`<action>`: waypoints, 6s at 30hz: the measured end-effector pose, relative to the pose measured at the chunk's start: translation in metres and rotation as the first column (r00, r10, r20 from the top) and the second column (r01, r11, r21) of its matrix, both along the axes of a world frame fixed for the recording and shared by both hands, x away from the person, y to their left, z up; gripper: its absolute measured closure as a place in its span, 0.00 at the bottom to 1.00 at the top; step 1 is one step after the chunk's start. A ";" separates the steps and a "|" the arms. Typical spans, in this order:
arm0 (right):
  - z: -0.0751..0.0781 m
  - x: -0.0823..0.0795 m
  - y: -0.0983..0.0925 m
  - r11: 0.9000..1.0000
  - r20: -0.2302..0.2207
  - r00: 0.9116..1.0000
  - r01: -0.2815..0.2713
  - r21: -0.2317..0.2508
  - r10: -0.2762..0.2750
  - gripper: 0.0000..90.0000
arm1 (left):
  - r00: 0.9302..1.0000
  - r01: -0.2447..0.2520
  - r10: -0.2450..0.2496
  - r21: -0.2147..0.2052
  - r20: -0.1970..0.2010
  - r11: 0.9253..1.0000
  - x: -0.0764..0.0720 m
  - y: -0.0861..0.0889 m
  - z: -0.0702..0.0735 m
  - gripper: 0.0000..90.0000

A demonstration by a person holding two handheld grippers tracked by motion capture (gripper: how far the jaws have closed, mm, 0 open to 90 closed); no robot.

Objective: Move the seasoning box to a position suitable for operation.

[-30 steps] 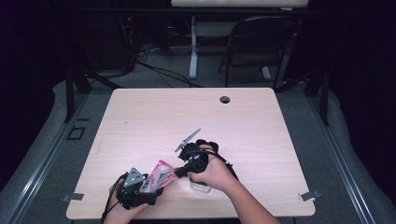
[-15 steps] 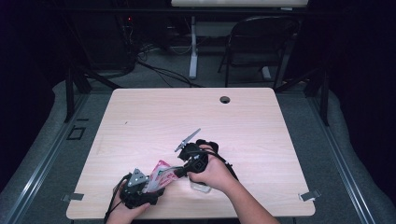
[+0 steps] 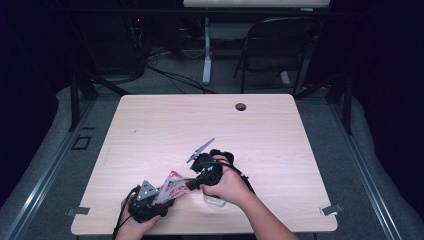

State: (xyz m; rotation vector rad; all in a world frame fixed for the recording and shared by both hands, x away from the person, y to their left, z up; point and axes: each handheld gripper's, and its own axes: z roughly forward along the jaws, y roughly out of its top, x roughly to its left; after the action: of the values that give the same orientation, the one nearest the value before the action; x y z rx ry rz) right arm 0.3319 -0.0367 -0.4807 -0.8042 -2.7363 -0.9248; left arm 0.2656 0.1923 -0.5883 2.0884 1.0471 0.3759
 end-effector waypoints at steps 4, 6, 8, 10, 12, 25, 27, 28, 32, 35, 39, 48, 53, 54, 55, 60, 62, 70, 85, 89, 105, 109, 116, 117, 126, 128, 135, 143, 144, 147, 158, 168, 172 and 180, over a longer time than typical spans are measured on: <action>-0.001 0.000 0.000 1.000 0.000 1.000 0.005 0.008 -0.005 1.00 | 1.000 0.001 -0.001 -0.007 -0.004 1.000 0.000 0.000 0.000 0.43; -0.001 0.000 0.000 1.000 -0.003 1.000 0.007 0.014 -0.007 1.00 | 1.000 0.000 0.000 0.000 0.001 1.000 0.000 0.000 0.000 0.46; -0.001 -0.001 0.000 1.000 -0.003 1.000 0.009 0.016 -0.009 1.00 | 1.000 -0.004 0.004 0.002 0.007 1.000 0.000 0.000 0.000 0.47; -0.001 -0.001 0.000 1.000 -0.001 1.000 0.008 0.015 -0.008 1.00 | 1.000 0.000 0.000 0.009 0.008 1.000 0.000 0.000 0.000 0.49; 0.000 -0.001 0.000 1.000 0.000 1.000 0.009 0.015 -0.009 1.00 | 1.000 -0.002 0.002 0.015 0.011 1.000 -0.001 -0.001 0.001 0.50; 0.000 0.000 -0.002 1.000 0.006 1.000 0.009 0.009 -0.009 1.00 | 1.000 -0.010 0.010 -0.012 -0.003 1.000 0.006 -0.007 0.000 0.34; 0.000 0.001 -0.003 1.000 0.004 1.000 0.009 0.007 -0.009 1.00 | 1.000 -0.006 0.006 -0.020 -0.016 1.000 0.009 -0.007 0.000 0.33; -0.001 0.000 -0.004 1.000 0.003 1.000 0.010 0.008 -0.010 1.00 | 1.000 -0.003 0.003 -0.024 -0.022 1.000 0.009 -0.006 0.000 0.32; -0.001 0.000 -0.003 1.000 0.002 1.000 0.012 0.013 -0.012 1.00 | 1.000 -0.011 0.011 -0.006 -0.010 1.000 0.008 -0.008 0.000 0.38; -0.001 -0.001 -0.002 1.000 0.003 1.000 0.017 0.020 -0.017 1.00 | 1.000 -0.017 0.016 0.026 0.010 1.000 0.006 -0.010 0.000 0.46; -0.001 -0.001 -0.002 1.000 0.003 1.000 0.010 0.016 -0.010 1.00 | 0.999 -0.023 0.022 0.046 0.026 0.999 0.005 -0.011 0.000 0.50; 0.000 0.000 -0.002 1.000 0.001 1.000 0.009 0.022 -0.009 1.00 | 0.999 -0.017 0.014 0.058 0.046 0.998 0.005 -0.010 0.001 0.56; 0.000 -0.001 -0.002 0.999 0.005 1.000 0.012 0.031 -0.012 1.00 | 0.999 -0.016 0.013 0.063 0.046 0.998 0.005 -0.010 0.004 0.59; 0.000 -0.001 -0.003 1.000 0.008 1.000 0.006 0.024 -0.006 1.00 | 0.999 -0.018 0.015 0.061 0.045 0.998 0.005 -0.010 0.004 0.60; 0.001 -0.001 -0.003 1.000 0.009 1.000 0.008 0.023 -0.008 1.00 | 0.999 -0.018 0.015 0.061 0.045 0.998 0.005 -0.010 0.004 0.60; 0.002 -0.003 -0.004 0.999 0.014 1.000 0.015 0.043 -0.016 1.00 | 0.999 -0.018 0.015 0.057 0.048 0.998 0.004 -0.010 0.009 0.61; 0.004 -0.004 -0.006 0.998 0.018 1.000 0.017 0.055 -0.018 1.00 | 0.998 -0.027 0.024 0.057 0.057 0.998 0.003 -0.010 0.012 0.61; 0.008 -0.007 -0.009 0.997 0.039 0.999 0.023 0.079 -0.026 1.00 | 0.997 -0.031 0.026 0.079 0.069 0.996 0.002 -0.011 0.020 0.62; 0.011 -0.008 -0.020 0.995 0.088 0.995 0.036 0.094 -0.045 0.70 | 0.996 -0.036 0.030 0.073 0.081 0.997 0.002 -0.011 0.027 0.63; 0.012 -0.011 -0.026 0.995 0.100 0.993 0.048 0.090 -0.057 0.64 | 0.996 -0.041 0.035 0.069 0.087 0.997 0.003 -0.010 0.028 0.63; 0.020 -0.024 -0.067 0.986 0.141 0.983 0.102 0.134 -0.120 0.61 | 0.985 -0.071 0.048 0.137 0.167 0.988 0.003 -0.012 0.045 0.63; 0.019 -0.026 -0.079 0.978 0.148 0.976 0.137 0.156 -0.160 0.60 | 0.978 -0.087 0.057 0.146 0.199 0.985 0.006 -0.013 0.053 0.63; 0.018 -0.028 -0.096 0.962 0.146 0.968 0.174 0.210 -0.206 0.60 | 0.968 -0.099 0.057 0.164 0.243 0.981 0.013 -0.020 0.062 0.63; 0.017 -0.028 -0.097 0.962 0.148 0.967 0.175 0.209 -0.208 0.60 | 0.968 -0.097 0.054 0.166 0.247 0.981 0.013 -0.021 0.063 0.63; 0.019 -0.028 -0.106 0.956 0.156 0.962 0.186 0.225 -0.224 0.59 | 0.961 -0.093 0.035 0.204 0.273 0.975 0.015 -0.028 0.063 0.63; 0.019 -0.028 -0.106 0.955 0.157 0.961 0.189 0.227 -0.227 0.59 | 0.958 -0.095 0.030 0.217 0.284 0.972 0.014 -0.030 0.063 0.63; 0.017 -0.029 -0.110 0.950 0.157 0.957 0.205 0.236 -0.245 0.57 | 0.950 -0.106 0.034 0.219 0.311 0.970 0.015 -0.032 0.065 0.63; 0.016 -0.029 -0.110 0.950 0.154 0.956 0.210 0.230 -0.248 0.57 | 0.942 -0.124 0.033 0.253 0.334 0.960 0.016 -0.035 0.064 0.63; 0.016 -0.029 -0.109 0.951 0.153 0.957 0.207 0.229 -0.245 0.57 | 0.941 -0.124 0.030 0.260 0.338 0.958 0.017 -0.035 0.064 0.63; 0.016 -0.030 -0.108 0.950 0.153 0.957 0.208 0.231 -0.247 0.57 | 0.940 -0.125 0.027 0.268 0.341 0.955 0.017 -0.036 0.064 0.63; 0.018 -0.038 -0.095 0.965 0.184 0.961 0.170 0.202 -0.208 0.54 | 0.925 -0.129 -0.001 0.318 0.379 0.939 0.015 -0.044 0.068 0.63; 0.018 -0.038 -0.088 0.966 0.198 0.958 0.170 0.193 -0.208 0.54 | 0.920 -0.114 -0.037 0.354 0.391 0.928 0.011 -0.051 0.069 0.63; 0.017 -0.038 -0.088 0.963 0.194 0.957 0.176 0.202 -0.215 0.54 | 0.918 -0.107 -0.049 0.365 0.394 0.925 0.010 -0.055 0.068 0.63; 0.017 -0.037 -0.085 0.967 0.201 0.958 0.166 0.193 -0.205 0.55 | 0.909 -0.103 -0.070 0.383 0.412 0.918 0.009 -0.060 0.068 0.63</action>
State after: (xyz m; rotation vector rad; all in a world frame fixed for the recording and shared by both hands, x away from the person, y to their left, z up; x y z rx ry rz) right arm 0.2945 -0.1219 -0.4642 -0.9933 -2.7424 -1.3469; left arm 0.2748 0.1324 -0.5208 2.2030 0.7709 1.0748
